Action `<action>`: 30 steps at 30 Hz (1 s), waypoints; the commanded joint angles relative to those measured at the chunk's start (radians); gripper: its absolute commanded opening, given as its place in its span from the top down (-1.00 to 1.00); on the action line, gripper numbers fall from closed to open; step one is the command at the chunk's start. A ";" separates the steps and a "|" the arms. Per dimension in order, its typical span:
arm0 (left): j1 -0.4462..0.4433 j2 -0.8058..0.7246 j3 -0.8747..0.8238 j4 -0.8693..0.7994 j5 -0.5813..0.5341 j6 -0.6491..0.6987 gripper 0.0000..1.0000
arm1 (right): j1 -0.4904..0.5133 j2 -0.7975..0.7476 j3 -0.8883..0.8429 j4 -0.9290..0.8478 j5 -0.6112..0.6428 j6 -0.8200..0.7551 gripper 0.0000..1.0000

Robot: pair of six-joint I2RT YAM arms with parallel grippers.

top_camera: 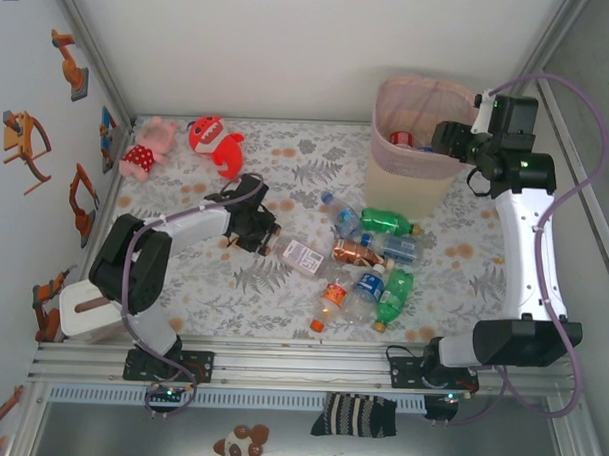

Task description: Put the plastic bottles in the bin

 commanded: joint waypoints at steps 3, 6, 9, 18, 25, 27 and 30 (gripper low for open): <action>0.026 -0.094 0.014 -0.105 -0.105 0.124 0.36 | -0.004 -0.031 0.014 -0.006 -0.020 0.018 -0.57; 0.036 -0.140 0.026 -0.103 -0.145 0.197 0.40 | -0.002 -0.044 0.006 0.018 -0.054 0.028 -0.57; 0.042 -0.202 0.034 -0.077 -0.189 0.277 0.41 | 0.001 -0.063 -0.015 0.061 -0.108 0.030 -0.56; 0.044 -0.420 0.010 0.093 -0.247 0.580 0.48 | 0.029 -0.128 -0.109 0.230 -0.308 0.027 -0.55; 0.046 -0.575 -0.064 0.311 -0.114 0.781 0.62 | 0.077 -0.172 -0.190 0.394 -0.525 0.015 -0.54; 0.045 -0.602 -0.072 0.372 -0.046 0.835 0.66 | 0.091 -0.180 -0.211 0.444 -0.604 0.016 -0.55; 0.046 -0.631 -0.073 0.444 0.060 0.911 0.73 | 0.119 -0.195 -0.246 0.520 -0.707 0.017 -0.55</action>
